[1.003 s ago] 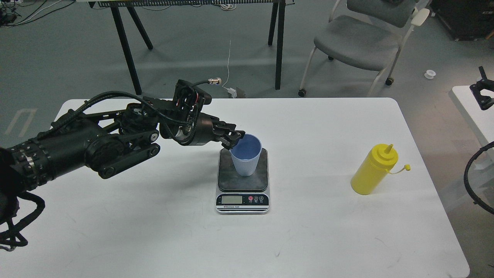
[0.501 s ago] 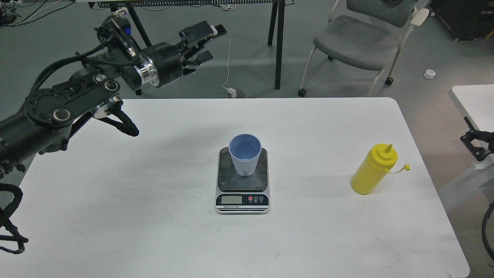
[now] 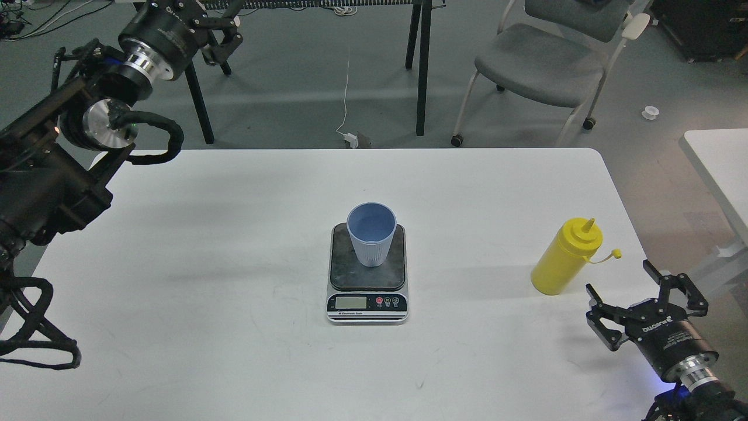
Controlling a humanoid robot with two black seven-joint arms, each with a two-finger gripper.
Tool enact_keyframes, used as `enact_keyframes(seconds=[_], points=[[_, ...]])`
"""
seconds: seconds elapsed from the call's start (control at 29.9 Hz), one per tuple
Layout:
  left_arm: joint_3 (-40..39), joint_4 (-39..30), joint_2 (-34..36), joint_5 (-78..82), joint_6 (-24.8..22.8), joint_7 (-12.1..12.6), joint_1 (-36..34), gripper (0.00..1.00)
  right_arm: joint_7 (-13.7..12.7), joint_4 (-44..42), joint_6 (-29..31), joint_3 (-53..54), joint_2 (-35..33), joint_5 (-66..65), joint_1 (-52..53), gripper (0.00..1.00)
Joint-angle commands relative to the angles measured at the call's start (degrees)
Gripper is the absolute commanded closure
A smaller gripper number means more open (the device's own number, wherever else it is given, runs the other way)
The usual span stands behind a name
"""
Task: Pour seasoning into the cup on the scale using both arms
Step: 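Reach the right gripper to the yellow squeeze bottle and grasp it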
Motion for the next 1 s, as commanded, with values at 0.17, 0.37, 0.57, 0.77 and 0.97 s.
enact_keyframes(seconds=[0.17,0.37,0.57,0.77,0.97], points=[[-6.26,4.28,-1.15,-6.66,-0.23,2.01,2.30,0.01,-0.48,-4.25,0.00,0.41,8.75,-0.35,0.34,0.00],[-9.35,4.28,-1.59,-6.66,-0.23,2.01,4.41,0.01,-0.48,-6.90,0.00,-0.03,13.50,-0.53,2.45,0.00],[-9.26,4.28,-1.59,-6.48,-0.41,2.09,4.76,0.01,-0.48,-6.72,0.00,0.50,13.86,-0.53,2.97,0.00],[-9.09,3.66,-1.77,-6.31,-0.05,2.09,4.59,0.01,-0.22,-6.90,0.00,1.28,13.95,-0.53,5.08,0.00],[-8.82,3.66,-1.68,-6.22,0.03,2.01,4.32,0.01,-0.22,-8.74,0.00,2.43,14.21,-0.53,7.80,0.00]])
